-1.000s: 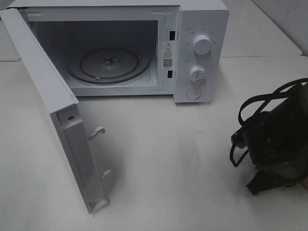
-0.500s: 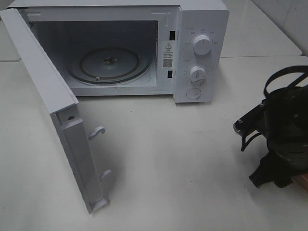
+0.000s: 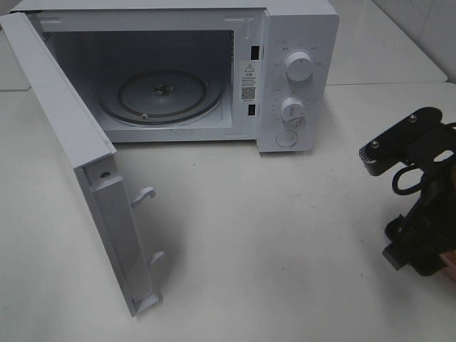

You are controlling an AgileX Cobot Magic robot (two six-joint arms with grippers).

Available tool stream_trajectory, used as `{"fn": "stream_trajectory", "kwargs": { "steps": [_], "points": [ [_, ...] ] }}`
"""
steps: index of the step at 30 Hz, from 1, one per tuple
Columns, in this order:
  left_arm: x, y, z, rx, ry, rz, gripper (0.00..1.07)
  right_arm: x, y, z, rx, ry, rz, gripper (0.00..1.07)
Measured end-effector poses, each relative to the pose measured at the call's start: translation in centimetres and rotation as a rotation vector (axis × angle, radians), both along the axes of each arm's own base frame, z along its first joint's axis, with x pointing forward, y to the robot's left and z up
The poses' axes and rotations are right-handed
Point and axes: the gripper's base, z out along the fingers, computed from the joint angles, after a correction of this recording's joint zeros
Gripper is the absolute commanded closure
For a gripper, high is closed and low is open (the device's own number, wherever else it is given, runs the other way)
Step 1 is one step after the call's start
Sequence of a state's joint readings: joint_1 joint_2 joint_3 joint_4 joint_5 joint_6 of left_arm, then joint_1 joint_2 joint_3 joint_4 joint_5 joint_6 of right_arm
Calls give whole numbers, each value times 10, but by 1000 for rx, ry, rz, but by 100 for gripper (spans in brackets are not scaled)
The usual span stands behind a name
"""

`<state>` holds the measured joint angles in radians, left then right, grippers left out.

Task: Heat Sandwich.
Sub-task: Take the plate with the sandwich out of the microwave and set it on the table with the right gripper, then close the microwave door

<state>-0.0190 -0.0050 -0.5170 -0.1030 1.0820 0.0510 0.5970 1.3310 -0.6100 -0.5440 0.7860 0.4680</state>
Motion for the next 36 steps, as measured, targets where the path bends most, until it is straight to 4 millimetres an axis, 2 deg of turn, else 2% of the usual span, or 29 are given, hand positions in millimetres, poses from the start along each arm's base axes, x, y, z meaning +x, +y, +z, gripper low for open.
{"fn": "stream_trajectory", "kwargs": {
  "steps": [1,2,4,5,6,9,10,14,19,23,33,36],
  "points": [
    [0,0,0,0,0,0,10,0,0,0,0,0,0,24],
    [0,0,0,0,0,0,10,-6,0,13,47,-1,24,24],
    [0,0,0,0,0,0,10,-11,0,26,82,-9,39,25],
    [0,0,0,0,0,0,10,-11,0,26,82,-9,39,25],
    [0,0,0,0,0,0,10,-16,-2,41,115,-27,64,25],
    [0,0,0,0,0,0,10,-26,-5,60,157,-51,102,25],
    [0,0,0,0,0,0,10,-26,-5,60,157,-51,102,25],
    [0,0,0,0,0,0,10,-52,-14,88,273,-95,152,26],
    [0,0,0,0,0,0,10,-70,-21,98,336,-115,170,26],
    [0,0,0,0,0,0,10,-94,-33,111,400,-162,200,27],
    [0,0,0,0,0,0,10,-130,-57,121,451,-238,211,28],
    [0,0,0,0,0,0,10,-145,-67,125,493,-320,221,30]
  ]
}}
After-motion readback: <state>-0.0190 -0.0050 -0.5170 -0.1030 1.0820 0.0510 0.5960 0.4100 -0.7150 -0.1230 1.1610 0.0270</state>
